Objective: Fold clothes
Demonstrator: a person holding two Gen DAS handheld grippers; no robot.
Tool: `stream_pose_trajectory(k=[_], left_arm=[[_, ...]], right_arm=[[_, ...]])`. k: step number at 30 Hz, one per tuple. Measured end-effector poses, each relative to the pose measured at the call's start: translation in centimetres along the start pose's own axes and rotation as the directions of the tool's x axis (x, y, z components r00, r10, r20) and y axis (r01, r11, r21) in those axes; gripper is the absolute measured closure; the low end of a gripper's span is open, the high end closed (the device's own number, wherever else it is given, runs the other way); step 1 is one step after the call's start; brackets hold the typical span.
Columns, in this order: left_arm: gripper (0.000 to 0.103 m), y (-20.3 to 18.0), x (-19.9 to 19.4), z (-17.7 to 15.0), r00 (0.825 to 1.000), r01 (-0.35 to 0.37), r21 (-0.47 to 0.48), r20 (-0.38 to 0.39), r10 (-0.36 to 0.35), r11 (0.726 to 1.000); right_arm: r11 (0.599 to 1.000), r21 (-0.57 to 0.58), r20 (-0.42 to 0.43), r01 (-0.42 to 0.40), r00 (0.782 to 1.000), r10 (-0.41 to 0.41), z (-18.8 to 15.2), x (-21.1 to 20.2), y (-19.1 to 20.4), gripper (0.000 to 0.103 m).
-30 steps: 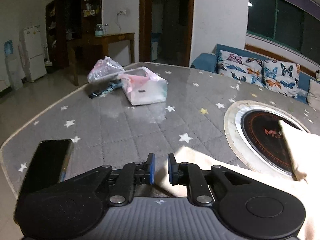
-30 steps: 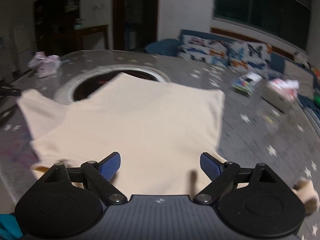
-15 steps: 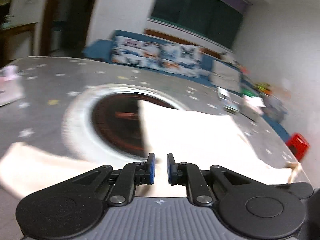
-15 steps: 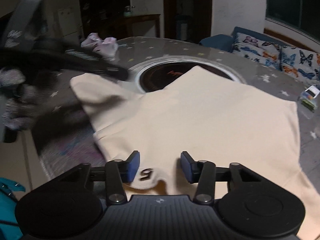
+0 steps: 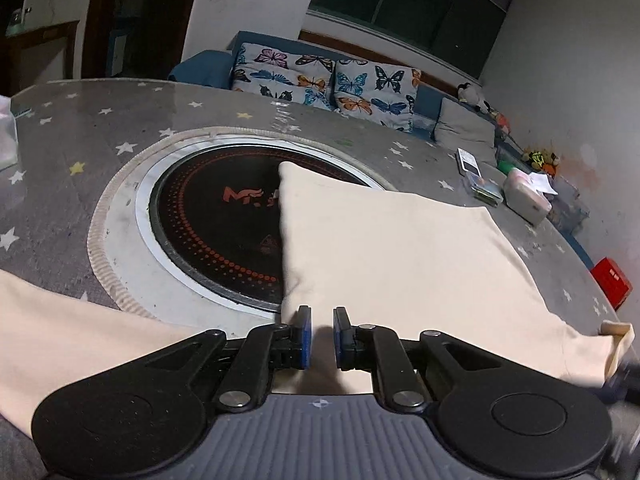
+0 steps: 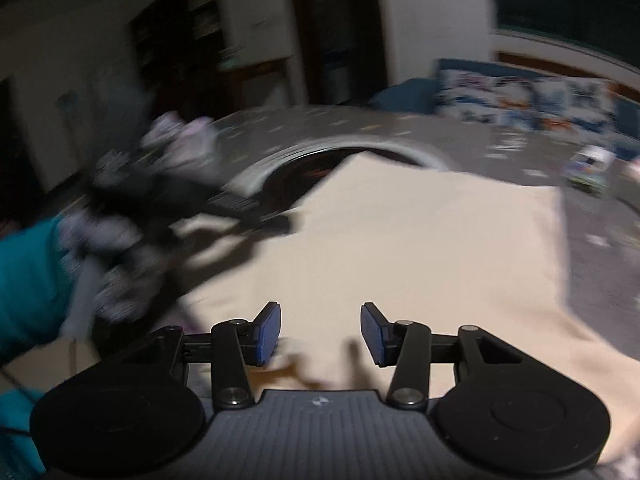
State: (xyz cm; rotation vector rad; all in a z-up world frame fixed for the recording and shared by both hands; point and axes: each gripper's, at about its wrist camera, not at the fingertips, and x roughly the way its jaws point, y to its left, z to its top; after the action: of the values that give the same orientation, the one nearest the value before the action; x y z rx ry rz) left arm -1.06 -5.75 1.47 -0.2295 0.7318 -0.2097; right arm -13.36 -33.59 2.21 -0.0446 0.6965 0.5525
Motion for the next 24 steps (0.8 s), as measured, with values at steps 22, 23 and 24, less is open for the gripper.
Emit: stream_pose_trajectory(k=[22,23,24], left_arm=[[0.088,-0.5,0.3,0.0,1.000,-0.005,0.039,-0.003,0.005,0.999],[0.088,-0.5,0.3,0.0,1.000,-0.007,0.038,-0.002,0.007,0.999],[0.087,-0.5,0.3,0.0,1.000,-0.008,0.036,-0.002,0.008,0.999]], right_arm=[[0.706,0.348,-0.085,0.616,0.771,-0.631,-6.5,-9.6,-13.2,0.047],[0.716,0.331,-0.076,0.614,0.774,-0.629,-6.1,-9.3,-13.1,0.046],[0.725,0.310,-0.069,0.615,0.775,-0.628,-5.6,-8.8,-13.0,0.045]])
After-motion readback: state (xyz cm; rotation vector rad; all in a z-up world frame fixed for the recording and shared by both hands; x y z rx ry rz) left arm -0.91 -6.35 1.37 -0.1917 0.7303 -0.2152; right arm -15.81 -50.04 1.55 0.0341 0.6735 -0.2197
